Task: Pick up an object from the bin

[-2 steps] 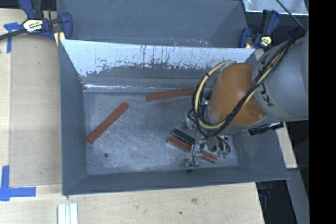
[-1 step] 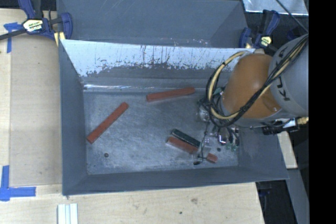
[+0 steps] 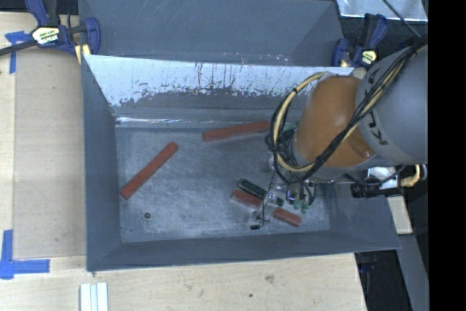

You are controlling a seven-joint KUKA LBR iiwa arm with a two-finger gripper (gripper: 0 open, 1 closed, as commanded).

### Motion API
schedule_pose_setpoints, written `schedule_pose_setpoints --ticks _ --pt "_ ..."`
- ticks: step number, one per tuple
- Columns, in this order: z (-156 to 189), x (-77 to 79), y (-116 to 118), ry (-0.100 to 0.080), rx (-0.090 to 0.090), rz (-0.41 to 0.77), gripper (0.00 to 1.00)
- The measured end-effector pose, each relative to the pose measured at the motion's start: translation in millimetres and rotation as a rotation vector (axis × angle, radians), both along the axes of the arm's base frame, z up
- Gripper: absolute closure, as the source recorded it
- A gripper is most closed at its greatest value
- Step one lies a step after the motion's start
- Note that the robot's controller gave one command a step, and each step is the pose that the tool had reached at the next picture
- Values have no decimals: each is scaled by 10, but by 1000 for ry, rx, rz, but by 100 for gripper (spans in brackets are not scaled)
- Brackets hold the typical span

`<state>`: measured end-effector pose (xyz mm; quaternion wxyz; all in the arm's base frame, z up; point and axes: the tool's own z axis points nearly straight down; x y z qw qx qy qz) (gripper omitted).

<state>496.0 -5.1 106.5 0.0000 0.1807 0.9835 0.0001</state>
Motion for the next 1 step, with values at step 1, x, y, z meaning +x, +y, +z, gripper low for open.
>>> schedule_pose_setpoints --ticks 1 --pt "-378 -107 2 2 -1 -123 0"
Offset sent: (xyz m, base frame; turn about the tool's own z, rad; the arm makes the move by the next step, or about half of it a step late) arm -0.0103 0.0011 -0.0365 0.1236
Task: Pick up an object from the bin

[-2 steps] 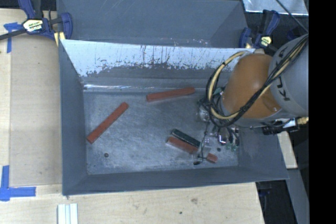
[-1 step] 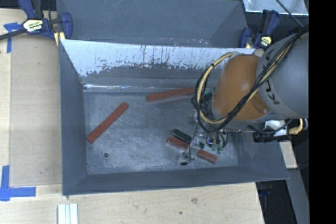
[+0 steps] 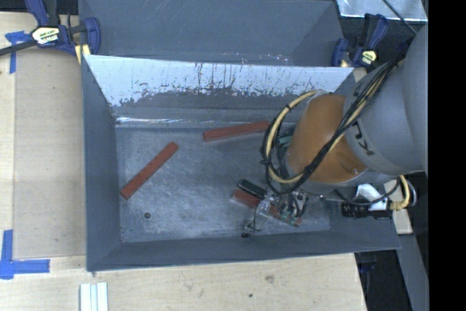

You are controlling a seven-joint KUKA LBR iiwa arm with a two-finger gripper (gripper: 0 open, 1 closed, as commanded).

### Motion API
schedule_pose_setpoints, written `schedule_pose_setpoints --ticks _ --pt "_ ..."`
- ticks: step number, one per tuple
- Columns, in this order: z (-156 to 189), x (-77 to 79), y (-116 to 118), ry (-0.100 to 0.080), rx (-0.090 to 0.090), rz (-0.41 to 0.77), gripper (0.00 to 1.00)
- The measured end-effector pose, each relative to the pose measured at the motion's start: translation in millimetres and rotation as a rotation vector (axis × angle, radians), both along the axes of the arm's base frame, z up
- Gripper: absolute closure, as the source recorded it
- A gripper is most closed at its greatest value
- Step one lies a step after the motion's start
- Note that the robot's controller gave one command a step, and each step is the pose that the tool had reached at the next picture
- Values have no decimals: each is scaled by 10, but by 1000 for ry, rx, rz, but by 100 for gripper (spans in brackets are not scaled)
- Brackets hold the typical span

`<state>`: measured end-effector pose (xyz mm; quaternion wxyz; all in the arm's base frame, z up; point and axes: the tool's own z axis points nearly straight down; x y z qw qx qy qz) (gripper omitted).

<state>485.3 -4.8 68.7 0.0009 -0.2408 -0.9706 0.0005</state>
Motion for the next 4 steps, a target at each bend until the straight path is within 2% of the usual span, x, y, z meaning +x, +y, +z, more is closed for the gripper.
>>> schedule_pose_setpoints --ticks 1,2,3,4 --pt "0 2 -6 0 0 3 0" --pt "3 6 -6 -1 0 3 100" --pt "351 16 -14 -7 0 6 100" --pt "520 25 -21 -7 0 10 100"
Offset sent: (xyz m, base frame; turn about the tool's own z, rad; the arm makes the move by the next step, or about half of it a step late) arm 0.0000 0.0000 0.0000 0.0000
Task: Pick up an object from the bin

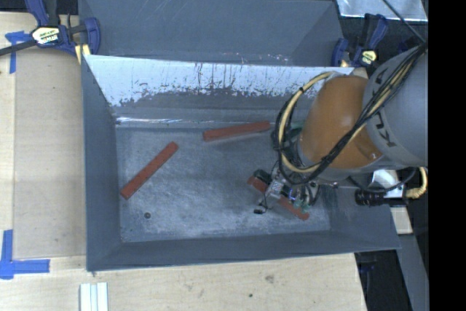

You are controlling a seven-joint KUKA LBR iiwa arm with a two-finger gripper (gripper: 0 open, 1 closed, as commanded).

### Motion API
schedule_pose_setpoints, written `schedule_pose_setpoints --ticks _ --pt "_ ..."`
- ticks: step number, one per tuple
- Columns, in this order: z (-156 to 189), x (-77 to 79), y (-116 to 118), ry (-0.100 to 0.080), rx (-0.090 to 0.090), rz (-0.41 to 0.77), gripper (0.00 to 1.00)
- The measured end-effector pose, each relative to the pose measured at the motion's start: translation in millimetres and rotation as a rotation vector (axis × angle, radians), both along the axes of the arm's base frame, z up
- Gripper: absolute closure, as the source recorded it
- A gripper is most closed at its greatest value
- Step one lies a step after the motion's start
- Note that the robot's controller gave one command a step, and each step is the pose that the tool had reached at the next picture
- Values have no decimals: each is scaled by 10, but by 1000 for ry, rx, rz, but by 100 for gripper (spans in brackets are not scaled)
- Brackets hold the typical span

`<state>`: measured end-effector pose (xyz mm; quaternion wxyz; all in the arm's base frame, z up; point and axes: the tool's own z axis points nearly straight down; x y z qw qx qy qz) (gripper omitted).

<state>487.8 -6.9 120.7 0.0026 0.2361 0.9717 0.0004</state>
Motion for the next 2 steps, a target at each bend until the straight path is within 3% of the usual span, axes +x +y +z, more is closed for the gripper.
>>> schedule_pose_setpoints --ticks 1,2 --pt "748 13 -5 1 0 3 100" --pt "766 18 -9 2 -1 6 100"
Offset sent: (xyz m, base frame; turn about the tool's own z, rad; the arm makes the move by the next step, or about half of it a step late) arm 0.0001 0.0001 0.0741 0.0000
